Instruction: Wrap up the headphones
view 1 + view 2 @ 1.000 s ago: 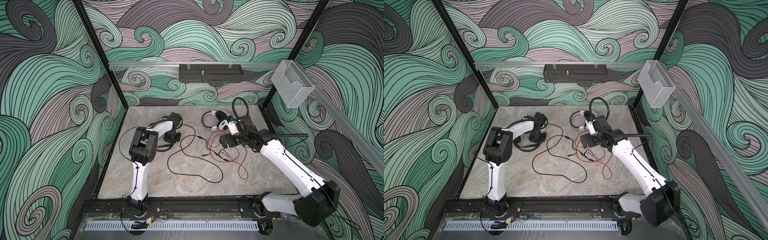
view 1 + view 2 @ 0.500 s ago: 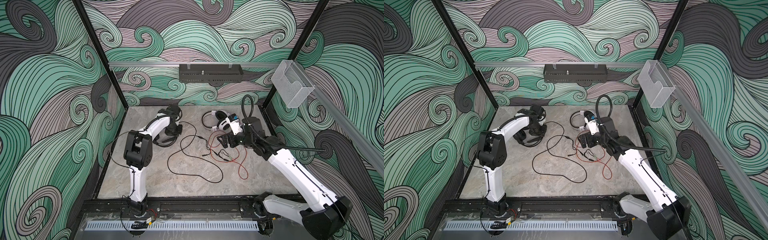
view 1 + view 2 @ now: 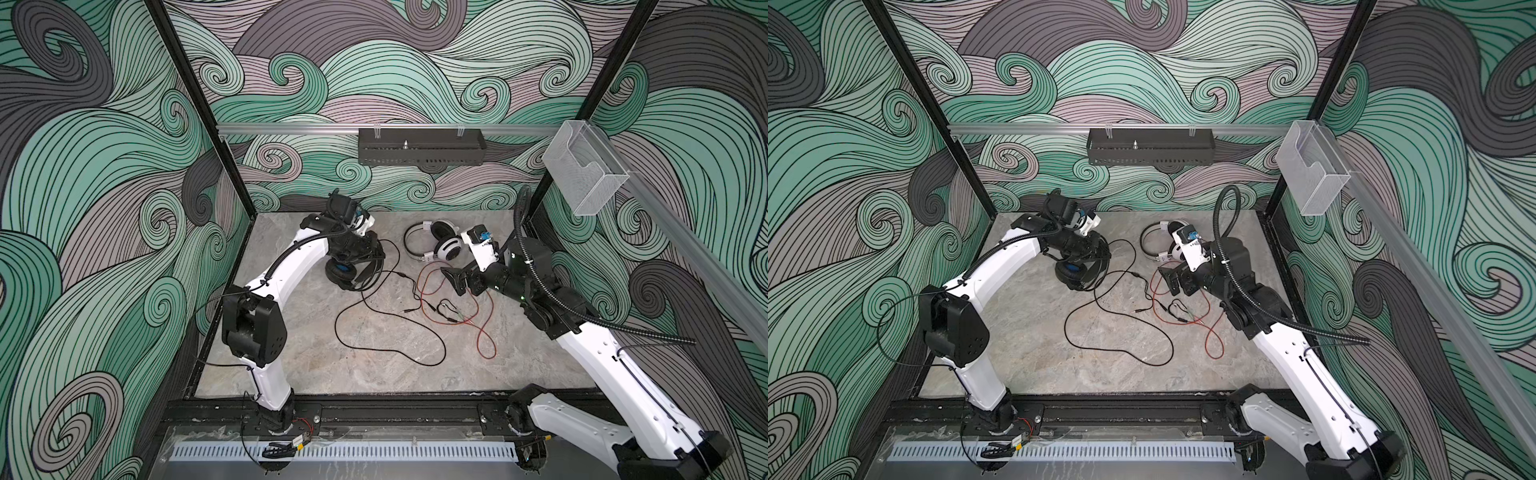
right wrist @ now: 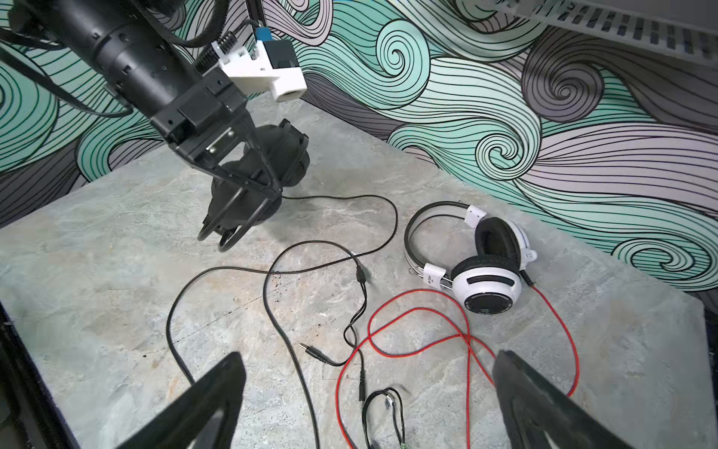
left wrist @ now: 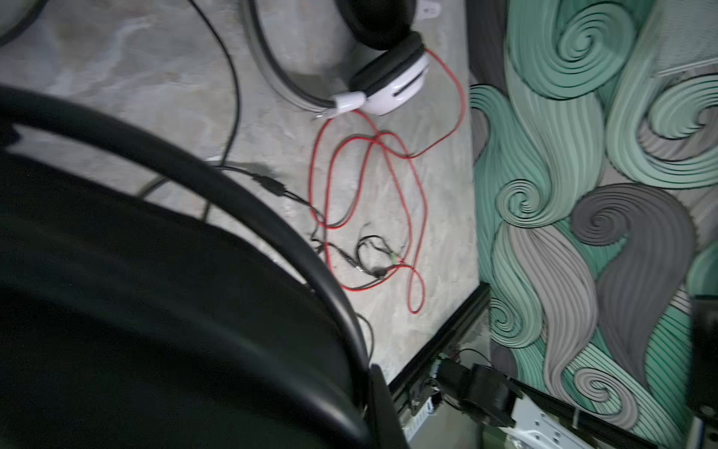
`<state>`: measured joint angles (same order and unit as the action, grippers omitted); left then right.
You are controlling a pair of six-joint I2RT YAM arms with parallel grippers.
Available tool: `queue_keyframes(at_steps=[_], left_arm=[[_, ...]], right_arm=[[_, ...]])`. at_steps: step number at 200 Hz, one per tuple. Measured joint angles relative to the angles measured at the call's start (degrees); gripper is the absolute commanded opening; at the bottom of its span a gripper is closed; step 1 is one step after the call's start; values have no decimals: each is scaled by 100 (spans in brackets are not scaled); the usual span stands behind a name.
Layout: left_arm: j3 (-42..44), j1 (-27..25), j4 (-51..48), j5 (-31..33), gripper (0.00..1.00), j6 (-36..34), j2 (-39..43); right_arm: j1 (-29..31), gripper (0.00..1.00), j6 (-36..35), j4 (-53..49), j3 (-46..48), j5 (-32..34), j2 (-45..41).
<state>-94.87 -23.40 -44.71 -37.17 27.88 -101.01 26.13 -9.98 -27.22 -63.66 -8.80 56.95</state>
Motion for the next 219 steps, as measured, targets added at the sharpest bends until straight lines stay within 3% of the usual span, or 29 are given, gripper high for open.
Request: queue_keyframes(at_steps=[83, 161, 219], left_arm=[[240, -815, 1488, -1742, 0, 1502, -83], [531, -1803, 2997, -2382, 0, 2577, -787], [1027, -1655, 3724, -2682, 0, 2782, -1016]], right_arm=[[-7, 100, -369, -461, 706, 531, -1366], [-17, 100, -295, -608, 767, 1720, -1263], [-35, 100, -197, -605, 767, 1952, -1182]])
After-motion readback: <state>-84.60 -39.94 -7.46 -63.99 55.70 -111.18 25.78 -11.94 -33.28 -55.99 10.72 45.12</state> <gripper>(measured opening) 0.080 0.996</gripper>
